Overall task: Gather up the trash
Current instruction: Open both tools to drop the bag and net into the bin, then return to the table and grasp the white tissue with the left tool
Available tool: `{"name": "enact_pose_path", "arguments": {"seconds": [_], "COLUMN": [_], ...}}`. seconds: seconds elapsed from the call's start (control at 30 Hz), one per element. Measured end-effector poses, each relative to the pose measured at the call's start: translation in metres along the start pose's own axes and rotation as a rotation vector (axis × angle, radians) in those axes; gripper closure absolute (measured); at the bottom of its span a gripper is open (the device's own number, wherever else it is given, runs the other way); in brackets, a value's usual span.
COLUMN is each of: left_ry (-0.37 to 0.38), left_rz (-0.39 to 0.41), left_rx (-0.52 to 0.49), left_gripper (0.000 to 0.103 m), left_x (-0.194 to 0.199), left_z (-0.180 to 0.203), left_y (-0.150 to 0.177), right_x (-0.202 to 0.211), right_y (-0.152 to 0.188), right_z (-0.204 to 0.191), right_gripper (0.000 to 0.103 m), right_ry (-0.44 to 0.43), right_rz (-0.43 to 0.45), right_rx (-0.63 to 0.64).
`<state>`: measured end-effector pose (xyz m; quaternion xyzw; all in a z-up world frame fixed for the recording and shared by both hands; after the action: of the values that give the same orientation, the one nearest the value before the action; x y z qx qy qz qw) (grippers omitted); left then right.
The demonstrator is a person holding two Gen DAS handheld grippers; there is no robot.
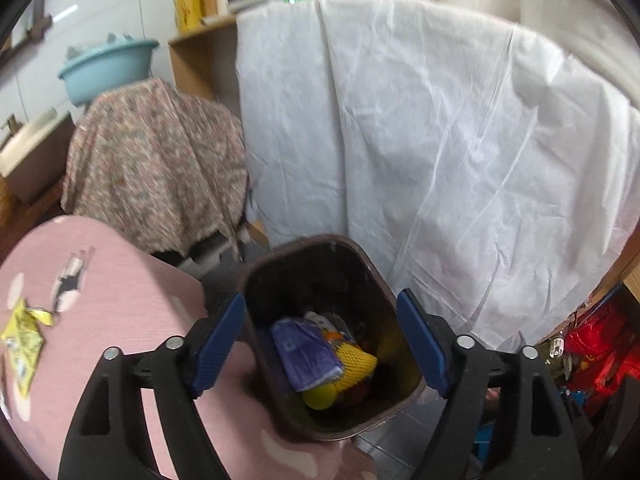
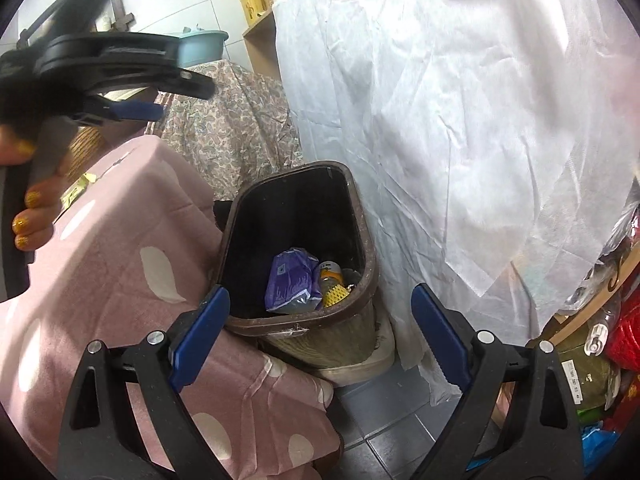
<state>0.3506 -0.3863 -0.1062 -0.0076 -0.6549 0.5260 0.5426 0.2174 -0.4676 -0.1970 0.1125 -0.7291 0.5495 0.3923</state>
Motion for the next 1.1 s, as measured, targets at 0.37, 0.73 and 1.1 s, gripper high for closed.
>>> {"name": "enact_pose_path", "arguments": {"seconds": [0.37,0.73,1.1], "left_ry": [-0.019,-0.271,-0.509], "left_rz": [0.125,0.146,0.082], "left_rx": [-0.028,0.092,0.297], "left_gripper": [0.009,0.005,0.007], "left_x": [0.077,0.171,0.233], "left_z": [-0.017,-0.156,-0.305], "left_y": [0.011,0.079,0.158], "right_x": [0.023,0.063,0.102], "right_y": [-0.017,-0.041,-0.031], "right_z": [-0.034,-0.135,-0.233], "right_gripper": [0.012,0.012,0.012], "right_ry": [-0.046,-0.261,-0.413], "right_rz": [0.039,0.073,0.067], "right_rx": [0.058,0.183,0.341]}}
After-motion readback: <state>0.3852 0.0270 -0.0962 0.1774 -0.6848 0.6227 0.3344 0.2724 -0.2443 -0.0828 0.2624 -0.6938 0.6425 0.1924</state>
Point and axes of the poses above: each gripper's, at about its wrist camera, not at the fingertips, and x roughly against the way its jaws point, z to its right, y to its underside, the point moved 8 cm from there along -x, roughly the way its jaws point, and after that the axes turned 13 degrees about y, right-handed, at the moved point
